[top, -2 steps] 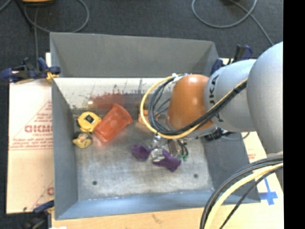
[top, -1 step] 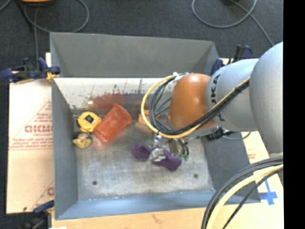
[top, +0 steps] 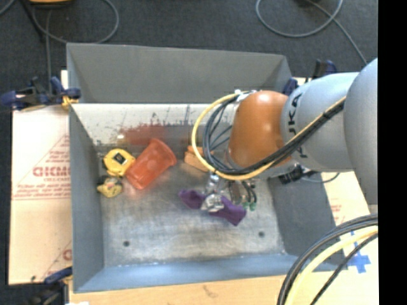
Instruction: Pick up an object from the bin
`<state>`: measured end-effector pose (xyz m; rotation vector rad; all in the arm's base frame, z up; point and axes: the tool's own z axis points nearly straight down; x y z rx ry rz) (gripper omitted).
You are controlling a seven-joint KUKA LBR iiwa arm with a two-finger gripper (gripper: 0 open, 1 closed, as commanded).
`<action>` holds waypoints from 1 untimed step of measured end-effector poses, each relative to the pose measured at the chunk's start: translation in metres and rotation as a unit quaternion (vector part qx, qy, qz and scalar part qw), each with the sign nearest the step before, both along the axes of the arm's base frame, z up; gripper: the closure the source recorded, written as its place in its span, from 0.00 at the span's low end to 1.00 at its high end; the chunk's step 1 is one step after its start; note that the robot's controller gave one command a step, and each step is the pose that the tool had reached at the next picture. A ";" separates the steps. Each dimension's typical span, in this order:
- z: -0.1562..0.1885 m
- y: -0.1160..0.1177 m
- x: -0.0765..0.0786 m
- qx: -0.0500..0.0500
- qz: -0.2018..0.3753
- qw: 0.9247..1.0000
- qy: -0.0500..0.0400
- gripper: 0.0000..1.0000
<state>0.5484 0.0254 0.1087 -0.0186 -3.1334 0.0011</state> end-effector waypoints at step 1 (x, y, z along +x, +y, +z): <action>0.023 0.000 0.002 0.000 0.000 1.000 -0.004 1.00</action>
Offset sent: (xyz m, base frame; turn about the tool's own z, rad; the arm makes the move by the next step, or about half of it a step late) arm 0.0001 0.0000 0.0160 0.0000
